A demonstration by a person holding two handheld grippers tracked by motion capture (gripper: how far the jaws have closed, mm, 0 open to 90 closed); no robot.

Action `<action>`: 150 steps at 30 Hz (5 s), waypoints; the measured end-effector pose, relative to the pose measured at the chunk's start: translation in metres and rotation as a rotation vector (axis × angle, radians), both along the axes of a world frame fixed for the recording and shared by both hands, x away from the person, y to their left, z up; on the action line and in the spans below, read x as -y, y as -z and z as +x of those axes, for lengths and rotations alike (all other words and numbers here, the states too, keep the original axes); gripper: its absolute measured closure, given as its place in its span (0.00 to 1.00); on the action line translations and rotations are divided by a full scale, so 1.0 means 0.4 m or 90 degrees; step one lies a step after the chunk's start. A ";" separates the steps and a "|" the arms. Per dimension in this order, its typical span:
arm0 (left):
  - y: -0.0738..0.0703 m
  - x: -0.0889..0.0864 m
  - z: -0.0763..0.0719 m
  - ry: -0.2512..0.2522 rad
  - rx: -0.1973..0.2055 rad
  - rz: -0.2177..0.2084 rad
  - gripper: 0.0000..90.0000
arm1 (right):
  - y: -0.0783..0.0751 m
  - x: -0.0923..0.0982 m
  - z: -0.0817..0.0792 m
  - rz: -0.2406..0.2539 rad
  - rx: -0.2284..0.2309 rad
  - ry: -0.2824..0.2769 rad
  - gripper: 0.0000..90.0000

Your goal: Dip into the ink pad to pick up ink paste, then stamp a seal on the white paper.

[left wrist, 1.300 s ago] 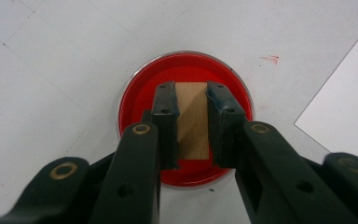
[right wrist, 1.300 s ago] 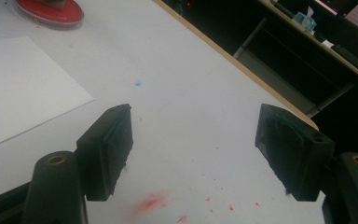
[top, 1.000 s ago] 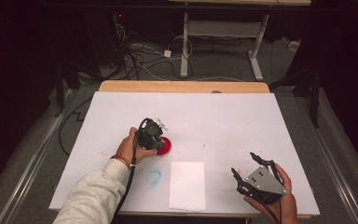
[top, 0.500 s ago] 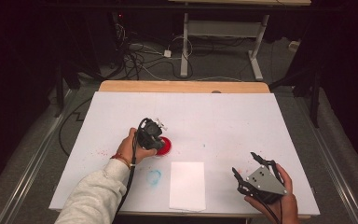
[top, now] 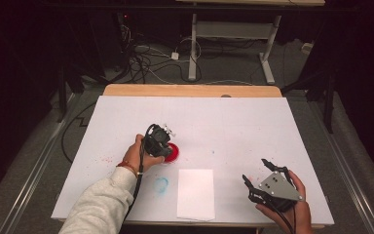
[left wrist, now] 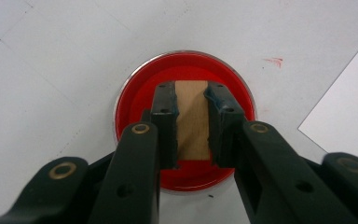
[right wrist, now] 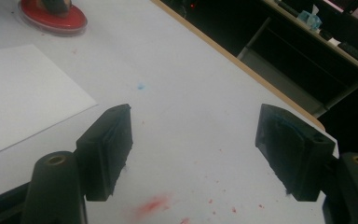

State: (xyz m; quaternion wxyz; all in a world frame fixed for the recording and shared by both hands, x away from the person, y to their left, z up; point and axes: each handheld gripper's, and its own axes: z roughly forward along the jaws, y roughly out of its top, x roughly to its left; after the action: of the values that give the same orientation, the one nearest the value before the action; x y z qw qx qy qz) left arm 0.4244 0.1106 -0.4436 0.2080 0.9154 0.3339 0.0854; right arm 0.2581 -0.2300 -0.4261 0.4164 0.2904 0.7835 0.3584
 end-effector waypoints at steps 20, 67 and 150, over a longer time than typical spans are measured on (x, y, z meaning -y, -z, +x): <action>-0.071 -0.028 0.007 0.000 0.003 -0.023 0.82 | -0.002 0.022 -0.003 0.015 -0.006 0.006 0.30; -0.019 0.012 0.013 0.034 -0.039 0.020 0.82 | 0.012 0.018 0.003 0.002 -0.022 0.009 0.31; -0.082 -0.096 -0.084 0.040 0.079 -0.118 0.82 | 0.008 0.019 0.018 0.014 -0.030 0.009 0.31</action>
State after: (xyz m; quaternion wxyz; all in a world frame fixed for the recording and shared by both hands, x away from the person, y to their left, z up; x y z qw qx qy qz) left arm 0.3908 0.1490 -0.4108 0.3147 0.8951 0.2983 0.1044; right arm 0.2655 -0.2376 -0.4294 0.3969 0.3088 0.7873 0.3567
